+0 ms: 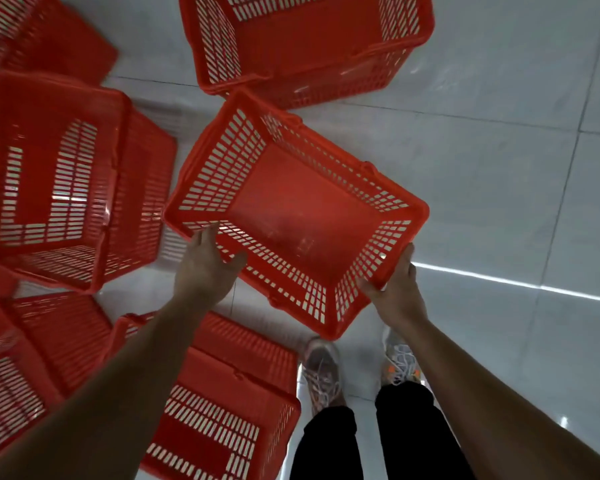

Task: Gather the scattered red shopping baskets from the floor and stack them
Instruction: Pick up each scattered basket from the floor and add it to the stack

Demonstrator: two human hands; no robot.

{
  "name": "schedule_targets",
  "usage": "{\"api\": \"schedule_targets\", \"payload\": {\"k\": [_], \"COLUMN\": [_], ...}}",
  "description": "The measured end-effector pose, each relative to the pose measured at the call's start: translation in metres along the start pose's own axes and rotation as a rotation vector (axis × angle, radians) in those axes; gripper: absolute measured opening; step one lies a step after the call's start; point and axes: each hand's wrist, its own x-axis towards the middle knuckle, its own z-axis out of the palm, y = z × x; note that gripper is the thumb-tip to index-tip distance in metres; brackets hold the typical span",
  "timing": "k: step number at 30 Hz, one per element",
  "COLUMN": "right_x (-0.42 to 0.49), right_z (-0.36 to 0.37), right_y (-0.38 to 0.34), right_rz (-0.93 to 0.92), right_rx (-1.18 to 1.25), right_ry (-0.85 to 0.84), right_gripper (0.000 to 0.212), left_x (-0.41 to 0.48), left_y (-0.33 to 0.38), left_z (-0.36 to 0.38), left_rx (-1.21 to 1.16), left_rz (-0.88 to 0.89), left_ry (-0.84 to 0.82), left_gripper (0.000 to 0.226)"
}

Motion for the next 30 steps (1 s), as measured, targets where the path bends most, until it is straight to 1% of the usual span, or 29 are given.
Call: {"api": "schedule_targets", "payload": {"k": [3, 5, 7, 9, 10, 12, 13, 15, 17, 18, 21, 25, 30], "right_x": [0.023, 0.048, 0.073, 0.094, 0.101, 0.112, 0.116, 0.124, 0.13, 0.132, 0.13, 0.107, 0.038], "right_z": [-0.011, -0.03, -0.053, -0.073, -0.08, -0.088, -0.09, -0.092, -0.095, -0.096, -0.098, -0.107, -0.128], "right_y": [0.002, -0.006, -0.018, -0.025, -0.025, -0.021, -0.017, -0.01, -0.007, -0.006, -0.004, -0.009, -0.042], "right_rz": [-0.091, -0.15, -0.239, -0.286, -0.26, -0.159, -0.135, -0.169, -0.199, -0.2, -0.212, -0.284, -0.313], "right_rx": [-0.104, -0.163, -0.261, -0.312, -0.281, -0.175, -0.126, -0.07, -0.072, -0.088, -0.13, -0.141, -0.091], "right_ry": [-0.01, -0.009, 0.101, 0.28, 0.34, 0.362, 0.339, 0.311, 0.316, 0.317, 0.334, 0.407, 0.396], "right_gripper": [0.119, 0.115, 0.101, 0.081, 0.075, 0.07, 0.067, 0.055, 0.046, 0.044, 0.041, 0.034, 0.032], "left_x": [0.004, 0.007, 0.015, 0.026, 0.031, 0.042, 0.046, 0.052, 0.053, 0.053, 0.045, 0.024, -0.029], "left_y": [-0.006, -0.013, -0.017, -0.021, -0.024, -0.031, -0.034, -0.036, -0.034, -0.033, -0.032, -0.039, -0.045], "left_z": [0.007, 0.008, 0.008, 0.009, 0.011, 0.016, 0.019, 0.032, 0.051, 0.06, 0.073, 0.065, 0.013], "left_rx": [0.012, 0.038, 0.033, 0.023, 0.036, 0.054, 0.031, -0.13, -0.3, -0.344, -0.409, -0.378, -0.411], "left_rz": [-0.02, -0.028, -0.04, -0.053, -0.064, -0.128, -0.168, -0.233, -0.275, -0.288, -0.331, -0.379, -0.387], "left_ry": [-0.022, -0.015, 0.016, 0.09, 0.142, 0.218, 0.217, 0.132, 0.019, 0.004, 0.094, 0.249, 0.368], "left_gripper": [0.068, 0.067, 0.069, 0.07, 0.073, 0.083, 0.088, 0.091, 0.075, 0.064, 0.042, 0.033, 0.034]}}
